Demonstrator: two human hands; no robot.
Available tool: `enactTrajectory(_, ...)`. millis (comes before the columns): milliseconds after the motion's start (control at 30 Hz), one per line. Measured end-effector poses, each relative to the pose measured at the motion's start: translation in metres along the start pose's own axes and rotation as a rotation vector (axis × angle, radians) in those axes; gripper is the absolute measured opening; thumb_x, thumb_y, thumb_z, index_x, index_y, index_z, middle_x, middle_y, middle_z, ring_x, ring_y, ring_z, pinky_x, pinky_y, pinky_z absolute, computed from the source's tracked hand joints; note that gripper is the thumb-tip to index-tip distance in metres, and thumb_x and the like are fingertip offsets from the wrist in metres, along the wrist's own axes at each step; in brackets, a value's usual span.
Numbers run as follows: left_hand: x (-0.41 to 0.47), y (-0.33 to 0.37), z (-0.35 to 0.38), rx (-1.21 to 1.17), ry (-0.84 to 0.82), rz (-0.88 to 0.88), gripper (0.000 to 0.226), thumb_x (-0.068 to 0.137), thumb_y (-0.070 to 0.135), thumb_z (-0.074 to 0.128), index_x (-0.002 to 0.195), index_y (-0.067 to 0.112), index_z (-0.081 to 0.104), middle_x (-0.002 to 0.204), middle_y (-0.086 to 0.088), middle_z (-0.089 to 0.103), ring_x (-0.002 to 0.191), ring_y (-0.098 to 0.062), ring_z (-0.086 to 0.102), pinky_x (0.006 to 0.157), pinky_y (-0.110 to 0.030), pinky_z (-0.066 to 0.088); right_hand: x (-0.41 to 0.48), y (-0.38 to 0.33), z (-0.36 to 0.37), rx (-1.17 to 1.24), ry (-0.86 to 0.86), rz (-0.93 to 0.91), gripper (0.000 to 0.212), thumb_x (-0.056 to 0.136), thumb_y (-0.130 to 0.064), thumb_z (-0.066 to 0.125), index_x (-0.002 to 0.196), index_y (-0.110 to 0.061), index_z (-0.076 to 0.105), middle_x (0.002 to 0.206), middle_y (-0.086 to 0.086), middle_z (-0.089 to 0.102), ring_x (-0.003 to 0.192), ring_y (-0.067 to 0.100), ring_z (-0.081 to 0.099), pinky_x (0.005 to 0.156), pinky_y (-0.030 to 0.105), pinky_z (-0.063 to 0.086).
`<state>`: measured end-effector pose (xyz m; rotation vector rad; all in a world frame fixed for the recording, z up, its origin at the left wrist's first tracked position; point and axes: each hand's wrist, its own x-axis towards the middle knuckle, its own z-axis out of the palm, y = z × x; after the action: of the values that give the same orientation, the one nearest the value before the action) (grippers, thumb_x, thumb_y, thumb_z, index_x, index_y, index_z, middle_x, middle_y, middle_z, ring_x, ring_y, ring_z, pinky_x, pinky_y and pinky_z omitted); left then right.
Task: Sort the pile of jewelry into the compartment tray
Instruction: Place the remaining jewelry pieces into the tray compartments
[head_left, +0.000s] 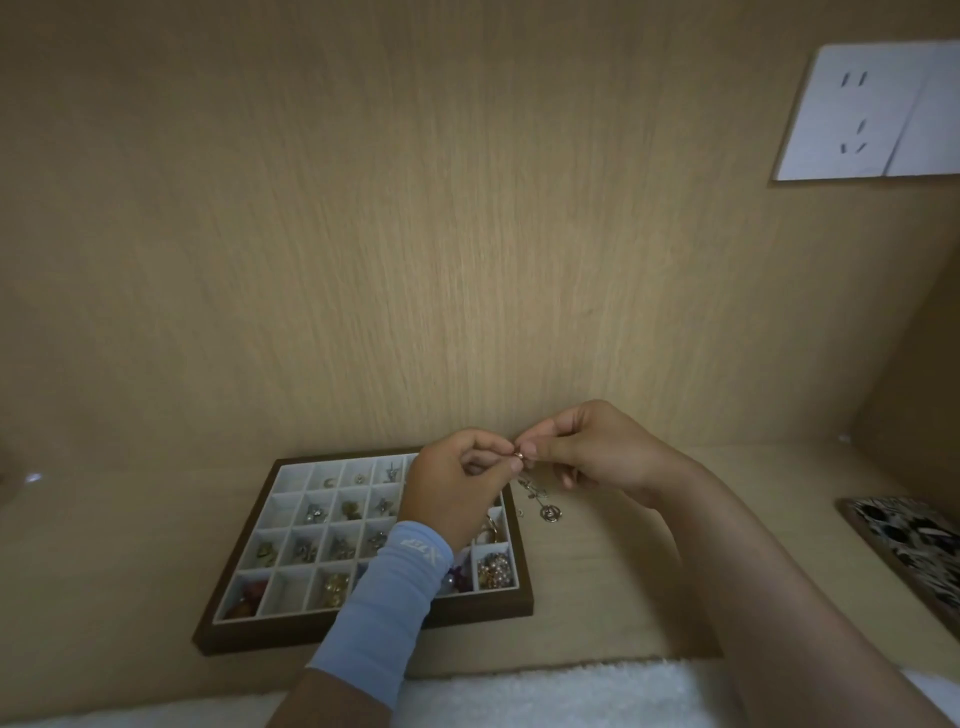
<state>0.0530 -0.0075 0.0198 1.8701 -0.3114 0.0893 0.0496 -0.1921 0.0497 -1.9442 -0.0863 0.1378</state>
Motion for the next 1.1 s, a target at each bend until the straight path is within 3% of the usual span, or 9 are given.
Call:
enactTrajectory(167, 0.002, -0.002, 0.000, 0.049, -0.030, 0.018, 0.016, 0.082, 0.018, 0.075, 0.082, 0.034, 0.072, 0.075, 0.015, 0.072, 0.074, 0.002, 0.065, 0.067, -0.010, 0.048, -0.002, -0.001, -0.003, -0.020, -0.011, 0.021, 0.015, 0.090, -0.010, 0.072, 0.103, -0.009, 0.077, 0.069, -0.005, 0.072, 0.048, 0.007, 0.051, 0.044, 0.016, 0.036)
enactTrajectory(333, 0.002, -0.003, -0.001, 0.080, -0.031, 0.044, 0.018, 0.085, 0.019, 0.073, 0.082, 0.037, 0.071, 0.076, 0.015, 0.070, 0.075, 0.002, 0.063, 0.069, -0.011, 0.048, -0.004, 0.000, -0.005, -0.056, -0.048, 0.054, 0.019, 0.091, -0.002, 0.068, 0.108, -0.008, 0.074, 0.085, 0.001, 0.073, 0.048, 0.006, 0.054, 0.044, 0.015, 0.039)
enactTrajectory(500, 0.002, -0.002, 0.000, 0.114, -0.070, 0.065, 0.016, 0.086, 0.018, 0.070, 0.081, 0.034, 0.071, 0.079, 0.011, 0.069, 0.078, -0.005, 0.063, 0.072, -0.018, 0.051, -0.005, -0.001, -0.005, -0.131, -0.135, 0.054, 0.027, 0.092, -0.006, 0.067, 0.116, -0.017, 0.073, 0.082, -0.002, 0.071, 0.054, 0.006, 0.056, 0.049, 0.018, 0.041)
enactTrajectory(600, 0.002, 0.005, -0.006, 0.136, -0.087, 0.078, 0.012, 0.087, 0.019, 0.068, 0.083, 0.031, 0.069, 0.081, 0.008, 0.069, 0.079, -0.005, 0.063, 0.071, -0.013, 0.049, -0.007, -0.008, -0.005, -0.119, -0.193, 0.044, 0.031, 0.092, -0.009, 0.067, 0.120, -0.022, 0.071, 0.088, -0.002, 0.072, 0.062, 0.008, 0.058, 0.051, 0.019, 0.041)
enactTrajectory(700, 0.003, 0.014, -0.020, 0.183, -0.067, 0.117, 0.010, 0.087, 0.021, 0.067, 0.085, 0.031, 0.069, 0.083, 0.009, 0.069, 0.080, -0.004, 0.063, 0.073, -0.017, 0.051, -0.010, -0.022, -0.001, -0.124, -0.134, -0.008, 0.023, 0.092, -0.012, 0.069, 0.112, -0.019, 0.074, 0.093, 0.003, 0.076, 0.065, 0.010, 0.062, 0.049, 0.016, 0.041)
enactTrajectory(833, -0.004, 0.021, -0.048, 0.182, -0.024, 0.151, 0.012, 0.088, 0.018, 0.067, 0.085, 0.030, 0.069, 0.080, 0.008, 0.068, 0.076, -0.007, 0.063, 0.071, -0.024, 0.053, -0.012, -0.043, 0.023, 0.027, -0.044, -0.105, 0.015, 0.089, -0.005, 0.071, 0.104, -0.003, 0.075, 0.082, 0.006, 0.076, 0.051, 0.009, 0.056, 0.043, 0.012, 0.040)
enactTrajectory(1000, -0.024, 0.015, -0.093, 0.124, 0.019, 0.110, 0.016, 0.085, 0.008, 0.070, 0.082, 0.023, 0.070, 0.073, 0.004, 0.069, 0.066, -0.006, 0.058, 0.064, -0.019, 0.050, -0.011, -0.053, 0.074, 0.067, -0.060, -0.147, 0.013, 0.085, -0.010, 0.077, 0.097, -0.010, 0.077, 0.085, 0.010, 0.077, 0.061, 0.020, 0.060, 0.059, 0.031, 0.051)
enactTrajectory(1100, -0.042, 0.006, -0.124, 0.097, 0.024, 0.060, 0.013, 0.083, 0.002, 0.072, 0.083, 0.015, 0.070, 0.069, 0.001, 0.070, 0.061, -0.005, 0.059, 0.062, -0.018, 0.048, -0.014, -0.055, 0.111, 0.043, -0.084, -0.167, 0.014, 0.082, -0.016, 0.081, 0.096, -0.018, 0.079, 0.084, 0.006, 0.078, 0.063, 0.017, 0.063, 0.063, 0.030, 0.052)
